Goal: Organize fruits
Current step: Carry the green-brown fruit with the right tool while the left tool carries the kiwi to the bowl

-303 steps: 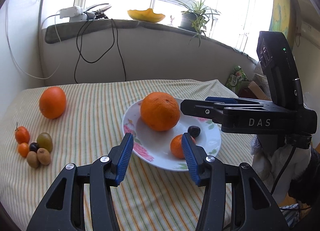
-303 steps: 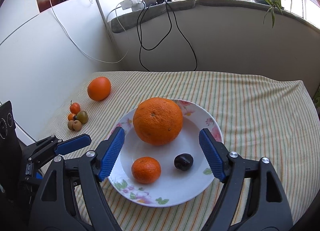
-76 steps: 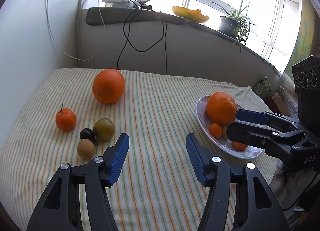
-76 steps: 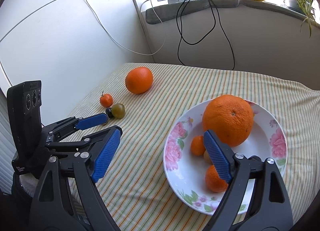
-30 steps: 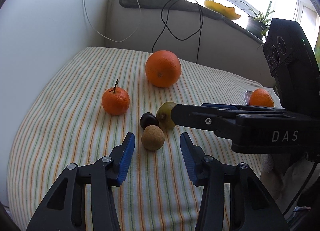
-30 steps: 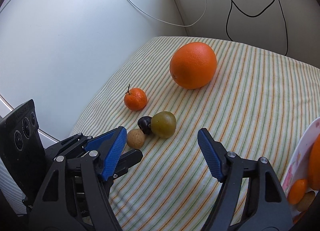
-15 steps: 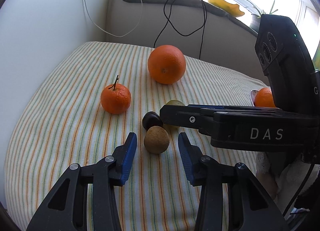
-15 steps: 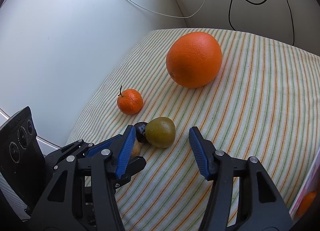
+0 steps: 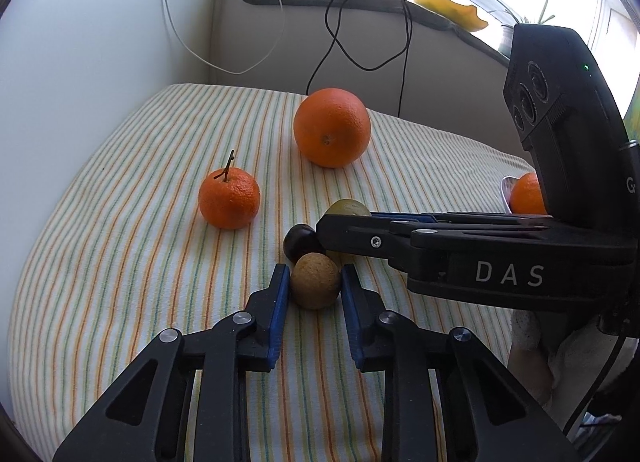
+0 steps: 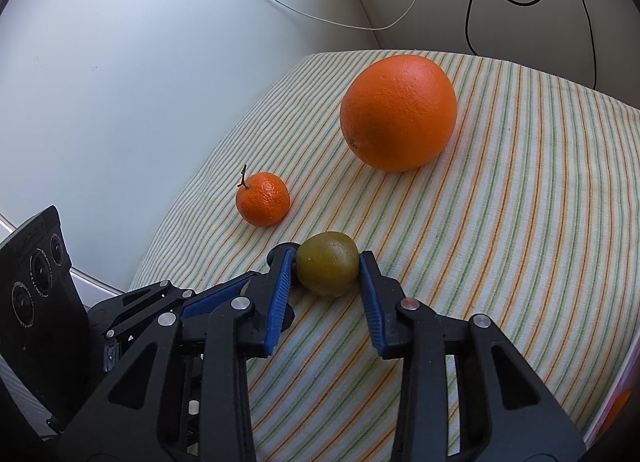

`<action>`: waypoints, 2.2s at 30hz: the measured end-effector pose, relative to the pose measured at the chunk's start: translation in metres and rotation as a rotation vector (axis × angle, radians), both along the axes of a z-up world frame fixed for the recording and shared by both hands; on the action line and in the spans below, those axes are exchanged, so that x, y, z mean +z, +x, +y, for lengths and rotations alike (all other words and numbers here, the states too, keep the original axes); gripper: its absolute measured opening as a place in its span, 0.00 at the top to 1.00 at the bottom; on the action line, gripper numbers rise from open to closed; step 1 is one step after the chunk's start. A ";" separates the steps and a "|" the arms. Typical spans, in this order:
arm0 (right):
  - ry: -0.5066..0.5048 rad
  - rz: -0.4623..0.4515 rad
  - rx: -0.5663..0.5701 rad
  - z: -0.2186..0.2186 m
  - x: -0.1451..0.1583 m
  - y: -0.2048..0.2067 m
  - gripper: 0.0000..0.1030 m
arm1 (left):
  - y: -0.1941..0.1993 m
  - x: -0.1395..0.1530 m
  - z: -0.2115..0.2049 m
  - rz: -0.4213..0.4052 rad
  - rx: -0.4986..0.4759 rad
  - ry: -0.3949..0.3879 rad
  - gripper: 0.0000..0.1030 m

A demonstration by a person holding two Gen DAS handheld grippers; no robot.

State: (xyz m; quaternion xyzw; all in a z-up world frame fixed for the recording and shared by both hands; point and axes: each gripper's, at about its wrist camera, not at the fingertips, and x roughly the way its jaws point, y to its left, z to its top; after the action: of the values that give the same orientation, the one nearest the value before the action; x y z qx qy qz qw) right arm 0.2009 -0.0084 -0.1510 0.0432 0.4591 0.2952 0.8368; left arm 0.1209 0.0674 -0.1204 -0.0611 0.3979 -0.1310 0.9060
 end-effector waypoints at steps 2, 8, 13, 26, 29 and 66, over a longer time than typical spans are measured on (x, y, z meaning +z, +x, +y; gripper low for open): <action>-0.003 -0.007 0.000 0.002 -0.002 -0.004 0.67 | 0.000 0.000 0.000 -0.001 -0.002 -0.001 0.77; 0.012 -0.013 -0.011 -0.004 0.001 -0.014 0.68 | -0.006 0.004 0.002 -0.017 0.004 -0.006 0.77; 0.021 -0.026 -0.009 -0.013 0.005 -0.022 0.68 | -0.012 0.011 0.000 -0.032 0.001 -0.011 0.77; 0.054 -0.077 -0.012 -0.047 0.025 -0.050 0.68 | -0.031 0.032 -0.016 -0.082 -0.028 -0.021 0.77; 0.055 -0.096 -0.014 -0.058 0.029 -0.056 0.68 | -0.035 0.035 -0.021 -0.091 -0.039 -0.025 0.77; 0.061 -0.183 -0.249 -0.227 0.074 -0.118 0.68 | -0.045 0.056 -0.133 -0.117 -0.283 -0.060 0.77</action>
State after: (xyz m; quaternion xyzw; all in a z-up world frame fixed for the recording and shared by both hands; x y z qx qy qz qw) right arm 0.0832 -0.2354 -0.0772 0.0981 0.3627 0.2057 0.9036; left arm 0.0762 -0.0659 -0.0643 -0.0237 0.3451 -0.2726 0.8978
